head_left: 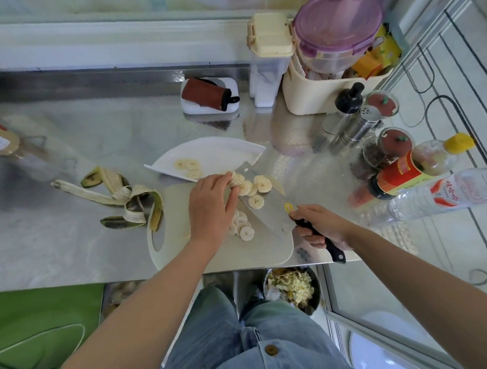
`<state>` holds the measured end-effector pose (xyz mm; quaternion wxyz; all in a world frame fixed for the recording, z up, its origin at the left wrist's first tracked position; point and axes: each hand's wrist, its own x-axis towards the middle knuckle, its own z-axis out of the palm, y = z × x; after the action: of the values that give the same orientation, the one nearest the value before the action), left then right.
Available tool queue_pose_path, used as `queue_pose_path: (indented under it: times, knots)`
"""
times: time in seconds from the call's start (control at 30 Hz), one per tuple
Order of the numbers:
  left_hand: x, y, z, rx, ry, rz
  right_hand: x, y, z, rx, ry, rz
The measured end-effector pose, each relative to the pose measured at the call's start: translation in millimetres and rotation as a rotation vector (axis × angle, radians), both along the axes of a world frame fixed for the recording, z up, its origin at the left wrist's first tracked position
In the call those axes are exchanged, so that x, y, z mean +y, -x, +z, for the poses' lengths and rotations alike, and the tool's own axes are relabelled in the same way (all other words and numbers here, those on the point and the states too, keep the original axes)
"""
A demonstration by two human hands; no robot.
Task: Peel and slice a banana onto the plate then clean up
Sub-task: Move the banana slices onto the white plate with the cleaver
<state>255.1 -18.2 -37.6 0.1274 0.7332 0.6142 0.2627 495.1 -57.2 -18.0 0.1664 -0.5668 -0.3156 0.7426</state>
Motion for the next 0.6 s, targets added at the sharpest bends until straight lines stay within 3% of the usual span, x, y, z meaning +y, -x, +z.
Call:
queue_pose_path:
  times: [0.37, 0.6]
  knots:
    - [69.2, 63.1, -7.7, 0.098, 0.249, 0.096, 81.0, 75.9, 1.6, -0.157, -0.045, 0.040]
    - [93.3, 83.0, -13.7, 0.171, 0.260, 0.139, 95.0, 96.8, -1.0, -0.247, -0.091, 0.047]
